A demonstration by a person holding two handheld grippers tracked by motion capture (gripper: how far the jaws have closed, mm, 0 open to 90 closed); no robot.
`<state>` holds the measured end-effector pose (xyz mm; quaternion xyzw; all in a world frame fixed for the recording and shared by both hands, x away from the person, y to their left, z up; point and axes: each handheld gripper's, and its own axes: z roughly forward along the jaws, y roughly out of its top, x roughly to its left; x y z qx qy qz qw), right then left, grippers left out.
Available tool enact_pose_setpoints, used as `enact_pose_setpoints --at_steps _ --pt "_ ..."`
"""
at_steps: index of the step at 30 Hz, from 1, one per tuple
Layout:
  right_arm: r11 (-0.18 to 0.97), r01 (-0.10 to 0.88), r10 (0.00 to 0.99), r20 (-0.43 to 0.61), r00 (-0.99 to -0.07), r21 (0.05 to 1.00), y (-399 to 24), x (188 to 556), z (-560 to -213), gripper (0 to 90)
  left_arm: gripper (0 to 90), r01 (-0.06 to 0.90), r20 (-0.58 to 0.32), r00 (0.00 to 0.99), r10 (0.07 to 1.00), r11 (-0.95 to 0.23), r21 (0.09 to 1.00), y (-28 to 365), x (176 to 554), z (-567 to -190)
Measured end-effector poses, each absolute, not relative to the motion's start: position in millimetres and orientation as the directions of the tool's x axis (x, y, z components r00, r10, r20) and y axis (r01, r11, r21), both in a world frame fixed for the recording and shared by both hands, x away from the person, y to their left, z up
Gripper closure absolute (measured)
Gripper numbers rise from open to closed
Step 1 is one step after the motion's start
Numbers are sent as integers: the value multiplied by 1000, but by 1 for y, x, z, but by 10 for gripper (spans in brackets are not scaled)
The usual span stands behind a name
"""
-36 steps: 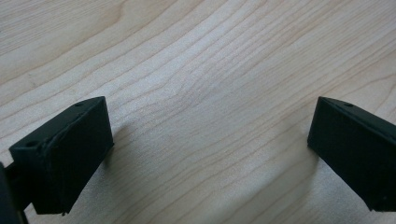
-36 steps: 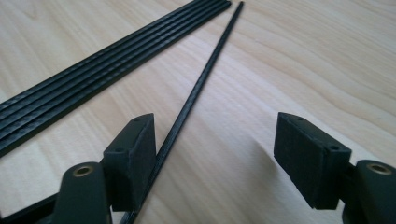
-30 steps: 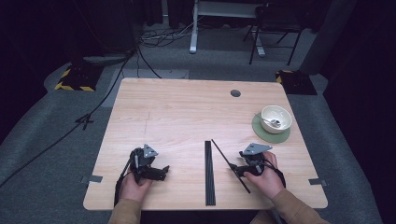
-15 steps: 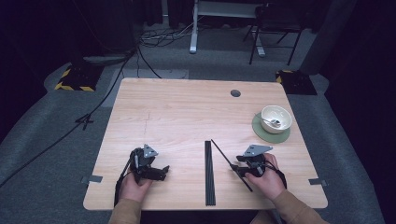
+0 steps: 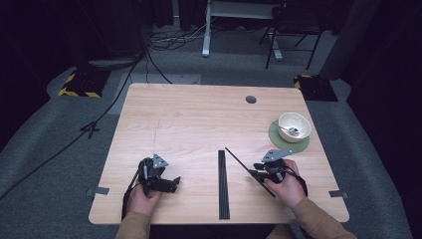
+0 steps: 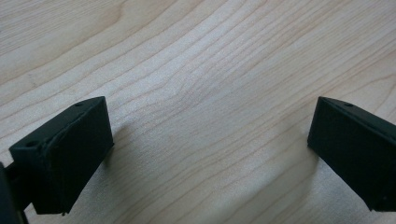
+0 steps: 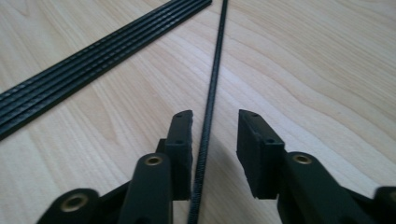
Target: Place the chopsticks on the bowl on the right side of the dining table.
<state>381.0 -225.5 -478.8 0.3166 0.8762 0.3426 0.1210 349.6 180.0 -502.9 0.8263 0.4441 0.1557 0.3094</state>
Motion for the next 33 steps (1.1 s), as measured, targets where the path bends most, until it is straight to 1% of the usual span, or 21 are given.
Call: enact_pose_setpoints --at_steps 1,4,8,9,10,17,18,25,27,33 --pt "573 465 626 5 -780 675 -225 382 -479 701 3 638 -18 558 830 -415 649 180 350 -503" --pt "576 486 625 30 -780 657 -222 383 -481 762 3 638 -18 557 830 -414 650 180 350 -503" --pt "600 496 628 14 -778 628 -219 387 -484 816 3 638 -18 558 829 -415 648 180 350 -503" --pt "585 512 639 31 -768 629 -219 387 -484 830 3 639 -20 556 831 -412 650 180 350 -503" --pt "596 504 631 23 -775 625 -220 389 -484 845 3 639 -20 558 830 -414 649 180 350 -503" --pt "580 533 651 43 -758 616 -225 395 -482 862 3 637 -17 553 833 -410 653 180 349 -503" --pt "575 539 655 49 -754 616 -226 395 -482 862 4 644 -29 550 835 -402 651 179 348 -504" --pt "563 527 652 51 -757 637 -233 398 -472 862 3 646 -32 551 834 -402 648 179 347 -504" --pt "547 518 652 53 -756 658 -237 398 -464 862 3 647 -33 551 834 -401 648 179 347 -504" --pt "541 493 641 47 -766 681 -242 395 -445 862 3 643 -27 549 836 -401 652 180 348 -503"
